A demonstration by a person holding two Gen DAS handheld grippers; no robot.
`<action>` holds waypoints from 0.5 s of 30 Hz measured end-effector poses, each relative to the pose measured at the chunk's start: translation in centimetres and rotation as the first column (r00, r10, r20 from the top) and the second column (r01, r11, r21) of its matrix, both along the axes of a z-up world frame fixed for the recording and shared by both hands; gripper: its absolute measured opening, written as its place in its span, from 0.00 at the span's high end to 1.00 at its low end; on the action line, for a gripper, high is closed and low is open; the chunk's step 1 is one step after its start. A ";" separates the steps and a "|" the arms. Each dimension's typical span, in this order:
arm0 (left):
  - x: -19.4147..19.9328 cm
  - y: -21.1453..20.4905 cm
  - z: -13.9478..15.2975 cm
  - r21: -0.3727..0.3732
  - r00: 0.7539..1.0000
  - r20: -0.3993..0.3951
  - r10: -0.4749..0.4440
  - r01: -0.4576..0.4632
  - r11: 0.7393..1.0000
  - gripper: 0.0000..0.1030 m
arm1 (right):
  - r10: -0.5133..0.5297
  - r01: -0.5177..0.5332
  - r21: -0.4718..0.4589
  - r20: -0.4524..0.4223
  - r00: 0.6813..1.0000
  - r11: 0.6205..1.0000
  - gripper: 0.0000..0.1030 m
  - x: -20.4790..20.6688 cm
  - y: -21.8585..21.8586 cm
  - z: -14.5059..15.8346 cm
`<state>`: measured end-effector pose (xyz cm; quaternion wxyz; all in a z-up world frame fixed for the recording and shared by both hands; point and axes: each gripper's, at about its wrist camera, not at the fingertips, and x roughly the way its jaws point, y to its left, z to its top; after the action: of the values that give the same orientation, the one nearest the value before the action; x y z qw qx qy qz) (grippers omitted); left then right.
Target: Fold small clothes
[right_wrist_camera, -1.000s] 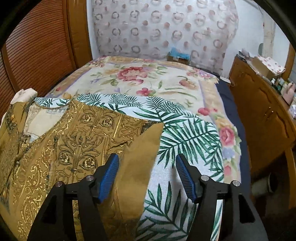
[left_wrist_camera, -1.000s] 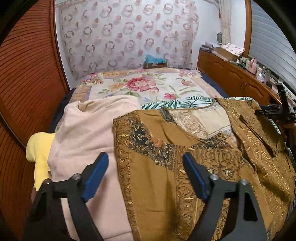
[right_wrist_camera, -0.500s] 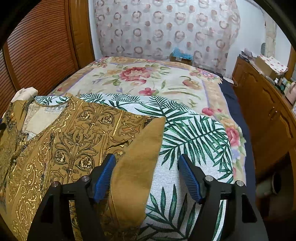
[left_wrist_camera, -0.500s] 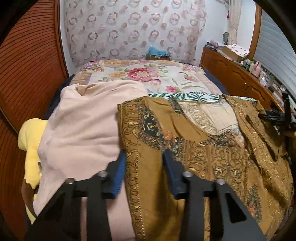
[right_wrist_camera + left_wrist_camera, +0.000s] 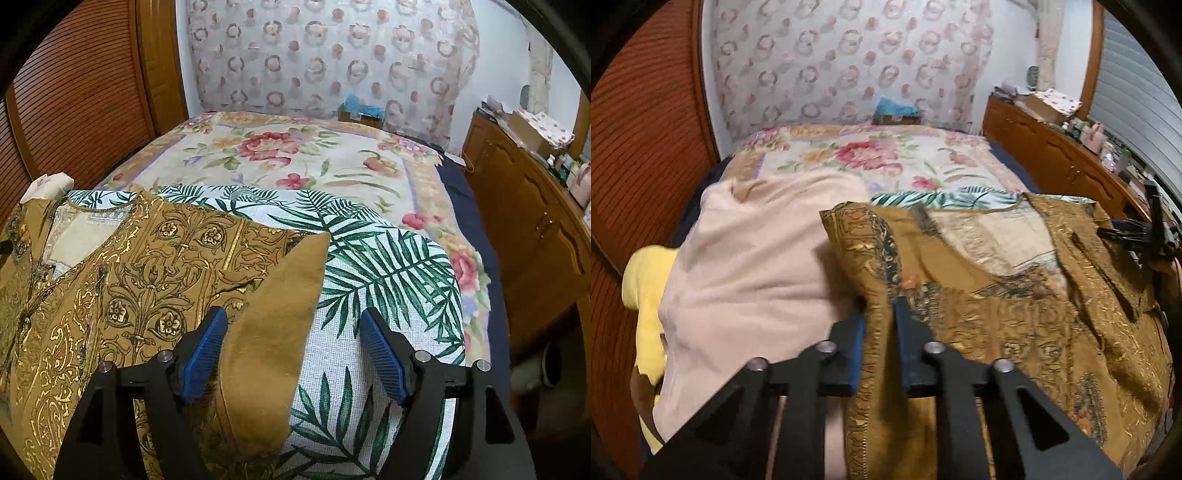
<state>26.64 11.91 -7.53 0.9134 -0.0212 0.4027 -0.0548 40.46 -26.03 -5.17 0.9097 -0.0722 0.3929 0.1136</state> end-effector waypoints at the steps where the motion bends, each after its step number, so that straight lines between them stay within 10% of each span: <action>1: -0.1 -0.3 0.3 -0.002 1.000 0.010 -0.012 0.012 1.000 0.90 | 0.001 -0.001 0.000 0.000 1.000 1.000 0.25 0.0 0.0 0.0; 15: -0.4 -1.6 0.8 0.012 0.999 0.025 -0.032 0.032 0.999 0.94 | 0.000 0.000 -0.001 0.001 1.000 1.000 0.25 0.0 0.0 -0.1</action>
<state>26.27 10.32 -6.74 0.9176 -0.0088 0.3916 -0.0675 40.49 -26.05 -5.22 0.9098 -0.0727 0.3925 0.1133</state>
